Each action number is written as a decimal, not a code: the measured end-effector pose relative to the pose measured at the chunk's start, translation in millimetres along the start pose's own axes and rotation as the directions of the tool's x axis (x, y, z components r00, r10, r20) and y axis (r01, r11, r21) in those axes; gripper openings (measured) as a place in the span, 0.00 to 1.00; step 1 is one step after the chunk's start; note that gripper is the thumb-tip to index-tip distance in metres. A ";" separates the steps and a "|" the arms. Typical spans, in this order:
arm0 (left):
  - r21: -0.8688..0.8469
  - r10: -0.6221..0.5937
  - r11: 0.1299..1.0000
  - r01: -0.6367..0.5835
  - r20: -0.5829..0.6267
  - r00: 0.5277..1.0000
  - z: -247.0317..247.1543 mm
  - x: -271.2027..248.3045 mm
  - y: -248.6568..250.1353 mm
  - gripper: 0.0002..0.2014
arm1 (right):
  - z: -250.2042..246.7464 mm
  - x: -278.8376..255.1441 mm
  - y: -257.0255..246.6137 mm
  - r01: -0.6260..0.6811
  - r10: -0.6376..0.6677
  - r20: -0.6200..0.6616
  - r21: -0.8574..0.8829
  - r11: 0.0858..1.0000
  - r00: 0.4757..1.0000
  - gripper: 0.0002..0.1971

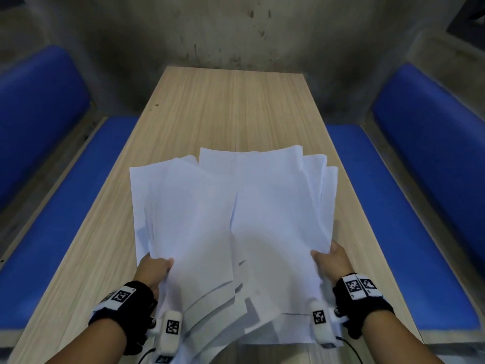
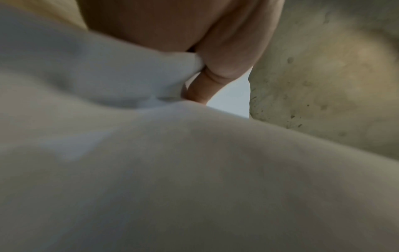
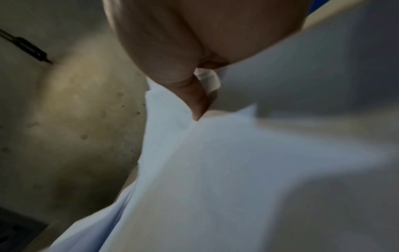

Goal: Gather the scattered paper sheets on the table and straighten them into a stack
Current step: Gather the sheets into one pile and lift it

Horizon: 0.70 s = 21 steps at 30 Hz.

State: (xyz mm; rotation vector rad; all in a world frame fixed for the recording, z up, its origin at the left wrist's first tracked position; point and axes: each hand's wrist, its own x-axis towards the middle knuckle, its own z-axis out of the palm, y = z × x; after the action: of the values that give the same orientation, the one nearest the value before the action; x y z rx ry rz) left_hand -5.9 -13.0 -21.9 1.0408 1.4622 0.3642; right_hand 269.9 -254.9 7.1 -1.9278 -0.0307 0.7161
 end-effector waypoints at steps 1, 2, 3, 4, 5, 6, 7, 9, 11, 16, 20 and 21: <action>-0.001 0.002 1.000 -0.002 -0.011 1.000 -2.2 0.5 -0.3 0.19 | -7.9 1.2 -1.7 0.004 -0.003 -0.016 0.032 0.999 1.000 0.21; -0.008 0.003 1.000 -0.003 -0.019 1.000 -4.6 1.3 -0.7 0.19 | -15.6 2.5 -3.3 -0.001 0.003 -0.029 0.064 0.998 1.000 0.21; -0.012 0.007 1.000 -0.007 -0.027 1.000 -7.6 2.0 -0.6 0.20 | -22.5 4.2 -4.4 -0.002 0.005 -0.040 0.095 0.996 0.999 0.20; -0.012 0.014 1.000 -0.014 -0.038 0.999 -11.3 2.3 0.1 0.20 | -30.1 8.2 -4.5 -0.002 0.007 -0.049 0.110 0.994 0.999 0.20; -0.013 0.026 1.000 -0.026 -0.047 0.999 -15.2 2.8 1.2 0.20 | -36.4 10.7 -5.3 0.001 0.006 -0.057 0.119 0.993 0.998 0.19; -0.012 0.039 0.999 -0.040 -0.060 0.997 -19.6 3.3 2.4 0.20 | -41.6 13.6 -5.8 0.005 0.004 -0.064 0.126 0.992 0.998 0.19; -0.006 0.054 0.998 -0.054 -0.072 0.996 -23.4 2.8 4.2 0.20 | -46.0 15.6 -7.3 0.006 0.002 -0.059 0.138 0.990 0.998 0.18; 0.022 0.079 0.997 -0.077 -0.085 0.993 -29.1 0.1 8.9 0.19 | -50.0 16.0 -11.0 0.004 -0.002 -0.014 0.187 0.982 1.000 0.18; 0.053 0.116 0.992 -0.112 -0.077 0.990 -29.5 -4.8 14.4 0.19 | -46.4 12.8 -17.4 -0.010 -0.002 0.054 0.223 0.975 0.999 0.18; 0.084 0.222 0.971 -0.224 0.028 0.975 -10.8 -28.5 27.5 0.15 | -11.3 -5.4 -34.1 -0.024 -0.044 0.234 0.279 0.960 0.971 0.14; 0.037 0.247 0.965 -0.260 0.200 0.948 3.2 -44.7 39.0 0.10 | 23.4 -29.6 -45.5 0.043 -0.117 0.330 0.225 0.974 0.937 0.16; 0.015 0.259 0.962 -0.272 0.252 0.932 5.4 -49.0 42.5 0.05 | 30.2 -35.2 -47.2 0.073 -0.140 0.336 0.205 0.976 0.931 0.16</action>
State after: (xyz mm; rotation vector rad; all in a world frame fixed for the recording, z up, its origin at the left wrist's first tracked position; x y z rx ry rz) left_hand 7.9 -29.2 39.6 1.2818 1.1129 0.3763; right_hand 239.7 -219.6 54.2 -1.5863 -0.2769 0.9455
